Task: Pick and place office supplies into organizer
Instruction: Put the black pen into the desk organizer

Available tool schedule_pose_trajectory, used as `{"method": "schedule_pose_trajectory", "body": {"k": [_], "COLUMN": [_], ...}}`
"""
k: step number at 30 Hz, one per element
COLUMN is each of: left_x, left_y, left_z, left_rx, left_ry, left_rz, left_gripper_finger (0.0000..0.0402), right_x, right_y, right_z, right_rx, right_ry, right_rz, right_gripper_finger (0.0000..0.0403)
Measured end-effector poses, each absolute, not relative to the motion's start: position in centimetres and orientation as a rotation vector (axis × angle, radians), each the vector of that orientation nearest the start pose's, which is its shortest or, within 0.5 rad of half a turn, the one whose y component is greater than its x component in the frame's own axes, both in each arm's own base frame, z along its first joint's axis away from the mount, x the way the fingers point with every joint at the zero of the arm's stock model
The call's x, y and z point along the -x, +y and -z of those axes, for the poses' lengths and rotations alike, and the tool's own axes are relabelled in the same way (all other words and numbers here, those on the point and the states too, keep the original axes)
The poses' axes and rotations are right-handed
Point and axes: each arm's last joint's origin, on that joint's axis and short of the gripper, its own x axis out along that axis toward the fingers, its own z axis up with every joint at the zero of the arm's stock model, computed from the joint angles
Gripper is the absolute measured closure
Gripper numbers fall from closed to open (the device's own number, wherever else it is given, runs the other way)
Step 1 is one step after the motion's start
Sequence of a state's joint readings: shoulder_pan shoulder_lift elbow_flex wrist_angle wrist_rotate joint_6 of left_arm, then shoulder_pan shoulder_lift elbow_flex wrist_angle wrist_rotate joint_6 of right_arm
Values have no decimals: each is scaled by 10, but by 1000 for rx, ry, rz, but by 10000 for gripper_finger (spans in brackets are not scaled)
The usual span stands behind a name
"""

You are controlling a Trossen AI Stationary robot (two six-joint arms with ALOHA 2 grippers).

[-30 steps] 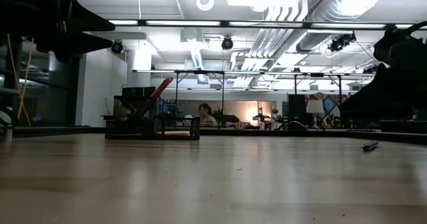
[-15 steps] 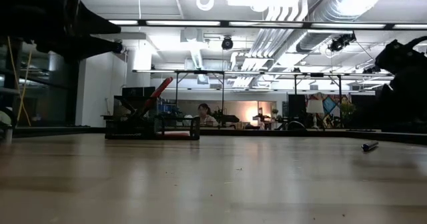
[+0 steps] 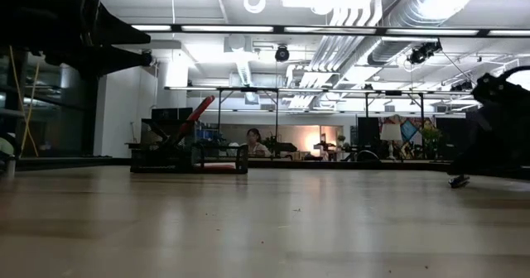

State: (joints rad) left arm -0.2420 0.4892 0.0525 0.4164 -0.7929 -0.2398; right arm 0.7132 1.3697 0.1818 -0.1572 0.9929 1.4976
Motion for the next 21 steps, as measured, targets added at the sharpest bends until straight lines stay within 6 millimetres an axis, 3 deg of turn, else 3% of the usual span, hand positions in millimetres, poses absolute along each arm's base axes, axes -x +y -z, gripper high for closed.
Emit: {"method": "schedule_pose_trajectory", "body": {"k": [11,21], "left_x": [-124,-124], "left_y": [-9,-9], "left_z": [-176,-176], "left_rx": [223,220], "left_ry": [-48,-48], "left_rz": [-551,-554], "left_gripper_finger": [135,135], "right_x": [-120,-137], "right_y": [73,84], "right_z": [-76,-82], "right_rx": [-457,-457], "right_ry": [490,509], "right_rz": [716,547], "right_gripper_finger": [362,368]}}
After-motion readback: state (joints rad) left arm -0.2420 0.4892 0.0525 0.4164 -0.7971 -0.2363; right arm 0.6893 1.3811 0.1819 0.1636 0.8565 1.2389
